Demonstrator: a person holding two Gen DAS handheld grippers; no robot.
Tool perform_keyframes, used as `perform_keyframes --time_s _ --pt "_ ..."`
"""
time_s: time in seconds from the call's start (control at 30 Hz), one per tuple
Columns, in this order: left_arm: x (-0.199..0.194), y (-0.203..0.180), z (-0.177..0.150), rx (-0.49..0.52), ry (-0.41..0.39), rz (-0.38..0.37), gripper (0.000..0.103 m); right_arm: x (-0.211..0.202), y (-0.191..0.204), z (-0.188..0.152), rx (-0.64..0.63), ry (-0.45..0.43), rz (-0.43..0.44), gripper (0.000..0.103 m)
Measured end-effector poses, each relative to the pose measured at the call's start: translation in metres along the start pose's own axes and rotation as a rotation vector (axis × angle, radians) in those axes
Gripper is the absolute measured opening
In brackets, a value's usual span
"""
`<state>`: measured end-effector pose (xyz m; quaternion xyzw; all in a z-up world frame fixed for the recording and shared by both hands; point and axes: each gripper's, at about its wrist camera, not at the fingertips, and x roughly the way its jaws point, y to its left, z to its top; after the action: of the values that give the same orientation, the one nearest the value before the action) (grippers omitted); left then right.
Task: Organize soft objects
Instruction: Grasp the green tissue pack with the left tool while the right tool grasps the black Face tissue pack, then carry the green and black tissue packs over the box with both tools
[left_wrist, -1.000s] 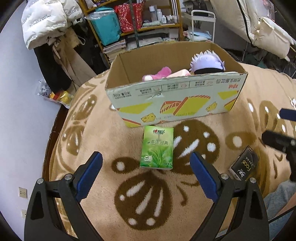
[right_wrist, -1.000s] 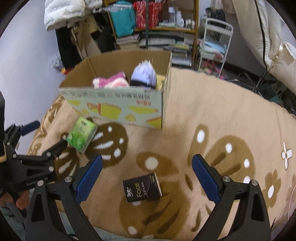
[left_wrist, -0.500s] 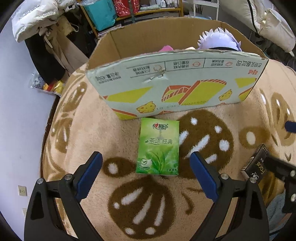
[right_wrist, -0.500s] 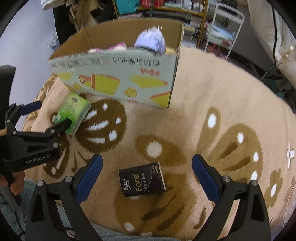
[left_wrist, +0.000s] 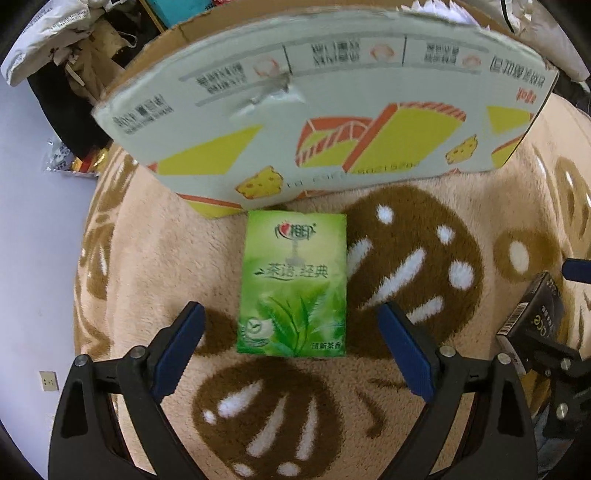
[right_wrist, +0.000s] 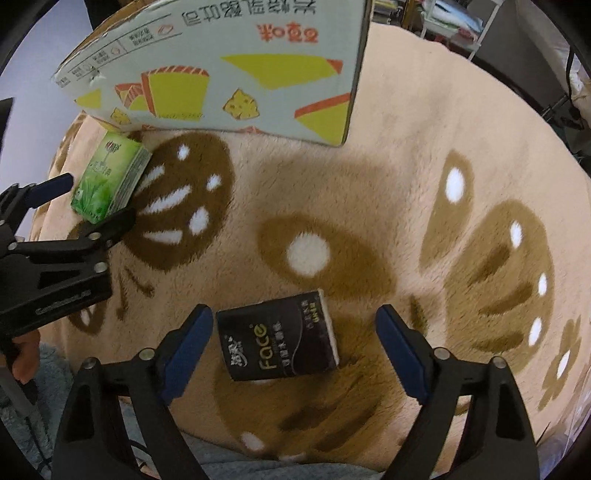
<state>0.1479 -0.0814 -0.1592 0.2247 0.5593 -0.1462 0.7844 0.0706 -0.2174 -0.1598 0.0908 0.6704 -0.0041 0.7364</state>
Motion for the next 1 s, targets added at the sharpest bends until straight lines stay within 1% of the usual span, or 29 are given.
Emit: perform_keyframes --time_s 0.07,0.1,0.13,0.17,0.2,0.23,0.33,0.5,0.67,0.83,0.87,1.0 --pt "0.004 0.001 0.000 0.002 0.015 -0.013 0.077 0.002 0.001 -0.002 -0.008 0.020 -0.001 0.094" --pt "0.006 0.001 0.000 0.002 0.021 -0.022 0.073 0.003 0.002 -0.003 -0.016 0.030 -0.007 0.093" --pt "0.008 0.002 0.000 -0.001 0.029 -0.031 0.064 0.005 0.004 -0.005 -0.028 0.038 -0.021 0.085" --pt "0.010 0.003 -0.001 -0.004 0.032 -0.032 0.058 0.007 0.005 -0.006 -0.035 0.040 -0.024 0.073" --pt "0.012 0.006 -0.001 -0.009 0.030 -0.030 0.056 0.007 0.010 -0.008 -0.038 0.038 -0.018 0.071" --pt "0.012 0.009 -0.001 -0.014 0.027 -0.034 0.052 0.006 0.010 -0.008 -0.039 0.036 -0.004 0.066" --pt "0.011 0.013 -0.003 -0.026 0.028 -0.037 0.052 0.004 0.010 -0.008 -0.042 0.016 -0.003 0.065" --pt "0.003 0.015 -0.008 -0.028 0.012 -0.008 0.052 -0.006 0.009 -0.008 -0.048 -0.026 -0.021 0.063" --pt "-0.008 0.024 -0.014 -0.068 -0.009 0.000 0.052 -0.017 0.007 0.001 -0.038 -0.056 -0.027 0.062" --pt "-0.029 0.029 -0.024 -0.114 -0.059 0.028 0.052 -0.042 0.001 0.009 -0.039 -0.170 -0.024 0.062" --pt "-0.033 0.030 -0.025 -0.119 -0.071 0.034 0.052 -0.050 0.001 0.010 -0.038 -0.206 -0.023 0.062" --pt "-0.056 0.033 -0.032 -0.142 -0.147 0.053 0.052 -0.069 0.003 0.008 -0.035 -0.319 -0.030 0.062"
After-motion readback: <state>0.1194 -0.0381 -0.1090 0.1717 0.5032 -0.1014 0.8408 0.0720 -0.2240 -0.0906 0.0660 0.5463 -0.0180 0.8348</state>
